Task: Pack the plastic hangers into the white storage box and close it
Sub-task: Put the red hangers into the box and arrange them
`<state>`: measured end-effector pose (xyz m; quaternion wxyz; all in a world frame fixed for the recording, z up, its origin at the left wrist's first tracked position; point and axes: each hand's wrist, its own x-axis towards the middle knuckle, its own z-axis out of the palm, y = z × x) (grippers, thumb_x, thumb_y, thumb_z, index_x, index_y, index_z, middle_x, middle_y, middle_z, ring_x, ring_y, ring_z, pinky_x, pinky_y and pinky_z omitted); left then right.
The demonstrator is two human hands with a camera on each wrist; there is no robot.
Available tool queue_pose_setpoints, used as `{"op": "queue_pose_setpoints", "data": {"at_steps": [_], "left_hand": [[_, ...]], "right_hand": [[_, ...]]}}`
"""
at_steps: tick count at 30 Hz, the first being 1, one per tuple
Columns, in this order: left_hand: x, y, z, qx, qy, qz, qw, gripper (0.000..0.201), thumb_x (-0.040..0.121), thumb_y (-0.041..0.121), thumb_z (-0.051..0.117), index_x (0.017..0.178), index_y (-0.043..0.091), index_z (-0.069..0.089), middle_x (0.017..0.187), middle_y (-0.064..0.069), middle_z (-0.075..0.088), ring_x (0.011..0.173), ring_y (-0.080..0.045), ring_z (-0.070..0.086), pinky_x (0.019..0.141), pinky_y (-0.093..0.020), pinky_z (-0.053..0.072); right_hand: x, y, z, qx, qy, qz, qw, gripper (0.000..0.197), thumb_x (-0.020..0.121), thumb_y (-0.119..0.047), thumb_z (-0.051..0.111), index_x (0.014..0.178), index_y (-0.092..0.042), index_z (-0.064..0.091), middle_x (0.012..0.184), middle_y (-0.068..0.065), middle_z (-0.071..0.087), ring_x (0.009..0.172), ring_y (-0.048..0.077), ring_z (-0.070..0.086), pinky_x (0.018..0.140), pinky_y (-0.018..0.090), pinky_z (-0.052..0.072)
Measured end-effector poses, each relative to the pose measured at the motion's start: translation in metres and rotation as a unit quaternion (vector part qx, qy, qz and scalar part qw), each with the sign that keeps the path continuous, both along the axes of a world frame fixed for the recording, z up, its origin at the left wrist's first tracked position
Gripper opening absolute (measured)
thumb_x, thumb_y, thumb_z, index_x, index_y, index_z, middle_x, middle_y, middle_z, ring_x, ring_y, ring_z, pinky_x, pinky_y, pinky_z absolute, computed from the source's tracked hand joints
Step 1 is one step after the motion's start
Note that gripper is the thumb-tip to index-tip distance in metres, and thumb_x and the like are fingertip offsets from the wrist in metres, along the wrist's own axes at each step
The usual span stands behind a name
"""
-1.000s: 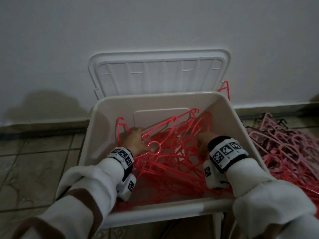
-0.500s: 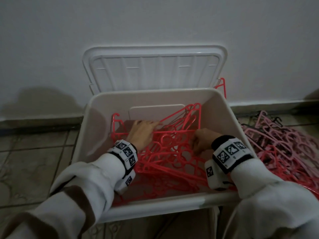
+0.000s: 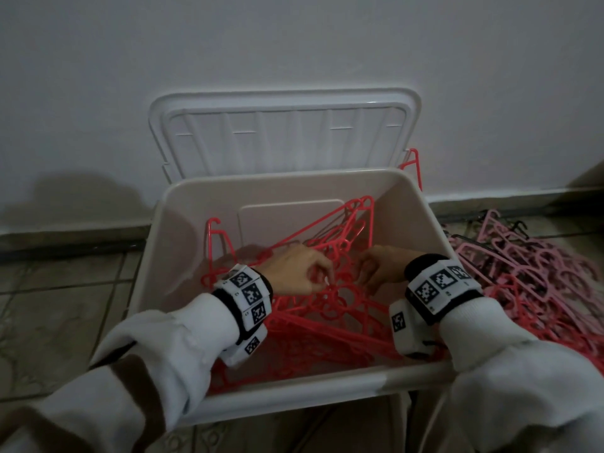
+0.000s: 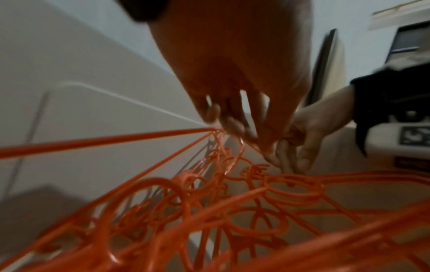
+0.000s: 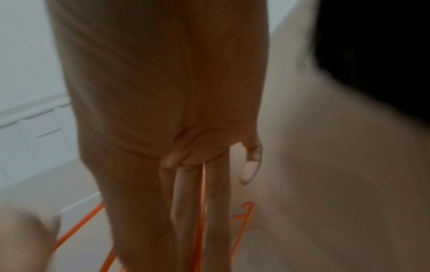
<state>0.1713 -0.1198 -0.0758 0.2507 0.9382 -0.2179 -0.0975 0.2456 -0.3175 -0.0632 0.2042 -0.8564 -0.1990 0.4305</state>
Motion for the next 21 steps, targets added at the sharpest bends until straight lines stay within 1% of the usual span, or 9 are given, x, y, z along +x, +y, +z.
{"op": "queue_pose_setpoints", "data": {"at_steps": [3,5,7,10,12,14,17,19,21], "left_hand": [[-0.006,-0.007,-0.009,0.079,0.139,-0.004,0.987,0.044,0.082,0.042,0.065,0.121,0.024,0.055,0.103,0.005,0.059,0.096,-0.014,0.055,0.078,-0.028,0.044],[-0.007,-0.006,-0.012,0.112,0.162,-0.003,0.981,0.051,0.083,0.038,0.066,0.128,0.022,0.048,0.109,0.001,0.058,0.102,-0.018,0.055,0.079,-0.029,0.043],[-0.004,-0.003,-0.015,0.131,0.161,-0.006,0.978,0.04,0.086,0.027,0.065,0.123,0.022,0.053,0.107,0.003,0.062,0.1,-0.018,0.058,0.071,-0.025,0.039],[-0.003,0.001,-0.019,0.112,0.186,0.007,0.976,0.028,0.086,0.018,0.065,0.114,0.022,0.063,0.101,0.004,0.063,0.098,-0.015,0.06,0.072,-0.021,0.04],[-0.002,0.004,-0.019,0.087,0.199,0.025,0.976,0.029,0.083,0.014,0.068,0.111,0.02,0.066,0.102,0.002,0.067,0.095,-0.01,0.062,0.068,-0.015,0.037],[-0.001,0.006,-0.018,0.065,0.193,0.047,0.978,0.031,0.08,0.011,0.071,0.11,0.02,0.069,0.098,0.002,0.071,0.092,-0.008,0.064,0.065,-0.01,0.035],[0.001,0.007,-0.019,0.045,0.169,0.057,0.983,0.03,0.075,0.011,0.075,0.103,0.021,0.073,0.082,0.006,0.068,0.083,-0.006,0.064,0.061,-0.006,0.034],[0.0,0.007,-0.022,0.032,0.174,0.056,0.983,0.029,0.075,0.011,0.075,0.101,0.022,0.073,0.076,0.009,0.065,0.079,-0.003,0.063,0.055,-0.002,0.034],[0.001,0.008,-0.026,0.015,0.201,0.049,0.978,0.03,0.078,0.007,0.07,0.106,0.02,0.071,0.086,0.003,0.071,0.086,-0.008,0.066,0.062,-0.005,0.039]], "right_hand": [[0.001,-0.002,-0.003,0.007,0.018,0.016,1.0,0.026,0.078,0.014,0.063,0.087,-0.01,0.057,0.079,-0.001,0.063,0.052,-0.009,0.059,0.062,0.013,0.05],[0.002,-0.003,-0.007,0.03,0.039,0.005,0.999,0.033,0.076,0.018,0.061,0.083,-0.014,0.054,0.081,0.003,0.064,0.054,-0.004,0.062,0.064,0.018,0.052],[0.003,-0.003,-0.01,0.052,0.023,-0.012,0.998,0.034,0.074,0.02,0.061,0.089,-0.01,0.053,0.089,0.012,0.065,0.058,0.0,0.064,0.064,0.02,0.053],[0.01,0.001,-0.012,0.049,-0.048,-0.032,0.997,0.038,0.072,0.016,0.066,0.106,0.002,0.056,0.093,0.012,0.063,0.066,0.0,0.061,0.061,0.012,0.049],[0.014,0.004,-0.012,0.034,-0.086,-0.039,0.995,0.04,0.071,0.012,0.071,0.108,0.006,0.057,0.093,0.014,0.065,0.065,-0.002,0.06,0.057,0.008,0.046],[0.016,0.005,-0.014,-0.001,-0.107,-0.025,0.994,0.038,0.067,0.009,0.076,0.1,0.002,0.059,0.095,0.016,0.068,0.077,0.01,0.06,0.057,0.008,0.043],[0.015,0.006,-0.021,-0.051,-0.125,-0.004,0.991,0.037,0.062,0.002,0.081,0.094,-0.004,0.063,0.098,0.013,0.07,0.084,0.02,0.064,0.066,0.02,0.049],[0.014,0.007,-0.022,-0.076,-0.14,0.011,0.987,0.043,0.061,-0.004,0.084,0.1,-0.003,0.065,0.097,0.007,0.068,0.083,0.016,0.06,0.067,0.019,0.044],[0.014,0.008,-0.021,-0.077,-0.143,0.014,0.987,0.042,0.062,-0.005,0.083,0.101,-0.004,0.066,0.088,0.002,0.063,0.078,0.01,0.055,0.059,0.015,0.04]]}}
